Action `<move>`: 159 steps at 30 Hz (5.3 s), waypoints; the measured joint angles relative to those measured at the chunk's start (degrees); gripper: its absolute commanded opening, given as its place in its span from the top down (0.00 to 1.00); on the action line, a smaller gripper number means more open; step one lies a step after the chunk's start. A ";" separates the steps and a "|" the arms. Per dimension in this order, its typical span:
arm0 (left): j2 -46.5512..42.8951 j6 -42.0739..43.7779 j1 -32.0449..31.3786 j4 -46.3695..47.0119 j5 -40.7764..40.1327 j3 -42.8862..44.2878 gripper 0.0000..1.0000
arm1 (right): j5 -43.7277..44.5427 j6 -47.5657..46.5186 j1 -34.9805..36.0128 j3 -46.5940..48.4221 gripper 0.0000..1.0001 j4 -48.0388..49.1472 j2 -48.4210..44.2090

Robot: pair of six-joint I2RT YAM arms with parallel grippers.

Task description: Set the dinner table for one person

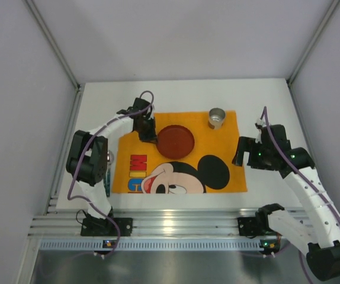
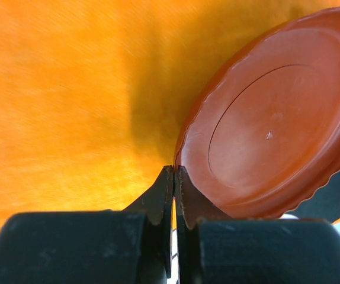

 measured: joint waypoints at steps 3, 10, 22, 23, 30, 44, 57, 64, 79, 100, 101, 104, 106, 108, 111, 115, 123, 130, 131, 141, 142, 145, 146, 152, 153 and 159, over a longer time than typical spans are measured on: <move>-0.44 0.37 -2.51 0.04 0.04 -2.01 1.00 | -0.35 0.44 0.00 -0.24 0.00 0.07 -0.24; -0.61 -2.05 -5.88 -0.63 -3.06 -6.43 0.95 | -0.85 1.20 0.00 -0.35 0.00 0.09 -0.92; -8.24 -5.22 -5.51 -9.44 -18.82 -3.39 0.02 | -2.23 1.29 0.00 -1.09 0.00 0.04 -2.51; -9.79 -5.46 -5.18 -10.58 -20.79 -3.08 0.02 | -2.43 1.27 0.00 -1.29 0.00 0.20 -2.51; -22.25 -6.82 3.63 -14.86 -26.10 -10.62 0.10 | -4.13 1.25 0.00 -1.92 0.01 1.75 -1.09; -25.79 -6.05 22.58 -16.92 -21.57 -21.62 0.46 | -6.21 1.25 0.61 -3.98 0.00 6.86 3.58; -17.77 -4.26 22.58 -13.07 -21.33 -21.62 0.56 | -5.27 1.22 0.79 -3.98 0.00 6.93 3.69; -15.02 -3.15 22.58 -11.91 -22.25 -21.68 0.63 | -4.50 1.29 0.79 -3.98 0.00 6.93 3.67; -9.40 0.00 23.69 -14.16 -21.70 -17.25 1.00 | -3.48 2.64 0.79 -3.96 0.00 6.95 5.68; -8.92 -2.99 19.12 -16.11 -30.88 10.91 1.00 | -4.37 4.61 0.79 2.21 0.00 6.45 6.86; -8.94 -3.89 16.98 -15.96 -29.94 13.44 1.00 | -4.59 4.72 0.79 3.61 0.00 6.47 7.30; -8.81 -7.43 9.09 -15.32 -26.82 19.34 1.00 | -5.09 4.98 0.79 7.10 0.00 6.45 8.31; -8.02 -10.32 3.32 -14.45 -23.63 22.05 1.00 | -5.27 5.18 0.79 8.57 0.00 6.32 8.37; -6.58 -12.92 -1.73 -12.66 -20.41 23.32 1.00 | -5.42 5.20 0.79 9.33 0.00 6.16 8.24; -3.06 -16.48 -7.74 -9.70 -15.85 23.69 1.00 | -5.44 5.33 0.79 9.27 0.00 5.07 7.48; 4.24 -20.39 -15.08 -5.46 -10.51 24.00 1.00 | -5.60 5.42 0.79 8.52 0.00 3.21 5.44; 19.37 -24.26 -24.74 -2.99 -5.33 32.00 1.00 | -4.57 5.11 0.79 7.63 0.00 -1.68 2.12; 23.43 -27.41 -27.50 -1.86 -4.22 33.33 1.00 | -3.08 3.56 0.79 7.63 0.00 -5.38 0.46; 23.76 -27.58 -27.52 -1.79 -4.17 33.33 1.00 | -2.89 3.34 0.76 7.65 0.00 -5.70 0.37; 28.94 -26.32 -28.57 -3.13 -4.09 36.59 0.68 | -2.12 1.01 0.74 7.65 0.00 -7.52 0.44; 29.20 -26.03 -28.76 -3.19 -4.07 36.87 0.63 | -2.12 0.98 0.74 7.65 0.00 -7.54 0.48; 29.18 -24.87 -29.09 -3.41 -4.72 37.46 0.55 | -2.14 0.70 0.74 7.65 0.00 -7.52 0.52; 29.18 -24.68 -29.16 -3.37 -4.81 37.48 0.53 | -2.14 0.66 0.74 7.65 0.00 -7.50 0.52; 27.71 -22.82 -29.20 -7.28 -6.99 38.88 0.51 | -2.23 0.74 0.74 7.37 0.00 -6.88 0.52; 27.10 -22.43 -29.18 -8.20 -7.56 39.30 0.50 | -2.40 0.81 0.74 6.97 0.00 -6.60 0.52; 16.41 -17.77 -28.20 -12.17 -12.81 38.27 0.40 | -3.74 1.40 0.74 4.39 0.00 -5.53 1.16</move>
